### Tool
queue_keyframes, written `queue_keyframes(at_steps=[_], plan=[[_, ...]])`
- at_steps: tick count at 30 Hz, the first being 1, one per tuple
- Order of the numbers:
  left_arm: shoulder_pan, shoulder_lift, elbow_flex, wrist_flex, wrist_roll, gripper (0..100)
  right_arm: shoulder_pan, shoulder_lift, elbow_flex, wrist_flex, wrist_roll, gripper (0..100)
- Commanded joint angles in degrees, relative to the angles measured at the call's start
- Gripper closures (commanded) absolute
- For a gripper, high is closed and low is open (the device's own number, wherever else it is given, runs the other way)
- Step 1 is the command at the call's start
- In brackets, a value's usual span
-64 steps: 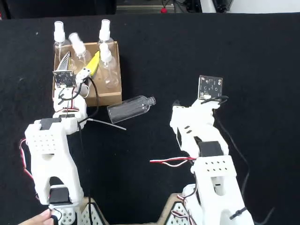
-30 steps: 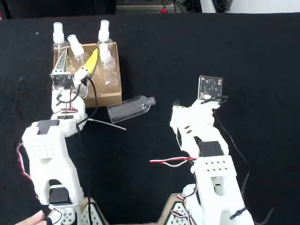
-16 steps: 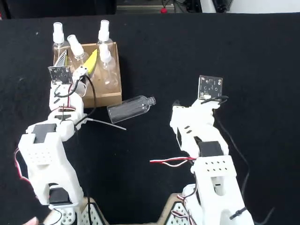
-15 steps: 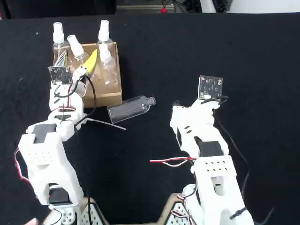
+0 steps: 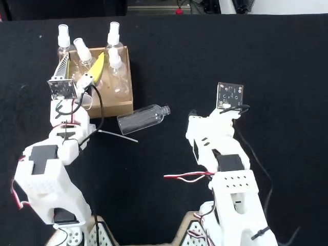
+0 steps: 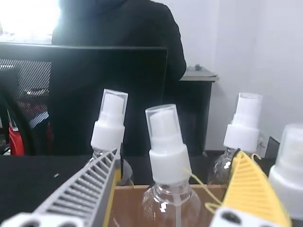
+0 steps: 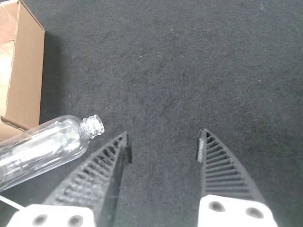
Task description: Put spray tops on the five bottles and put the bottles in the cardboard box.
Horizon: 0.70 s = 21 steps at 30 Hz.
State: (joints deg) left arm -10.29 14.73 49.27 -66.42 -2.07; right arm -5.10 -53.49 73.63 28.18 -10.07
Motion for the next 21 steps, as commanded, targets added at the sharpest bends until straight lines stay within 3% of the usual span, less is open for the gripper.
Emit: queue_keyframes(at_steps=[1,11,14,18,21], plan=[[-0.84,-4.57,-0.04,-1.41,0.0,65,0.97,-1.89,-0.4,-1.67,-0.18,77.6],[-0.92,-4.84,0.92,-2.37,0.0,65,0.97,-1.89,-0.4,-1.67,-0.18,77.6],[-0.84,-5.54,3.82,-13.1,0.35,65,0.97,-1.89,-0.4,-1.67,-0.18,77.6],[0.92,-5.63,10.77,-33.41,0.18,65,0.97,-1.89,-0.48,-1.67,-0.18,77.6],[1.89,-5.89,12.44,-32.88,0.35,65,0.97,-1.89,-0.48,-1.67,-0.18,77.6]])
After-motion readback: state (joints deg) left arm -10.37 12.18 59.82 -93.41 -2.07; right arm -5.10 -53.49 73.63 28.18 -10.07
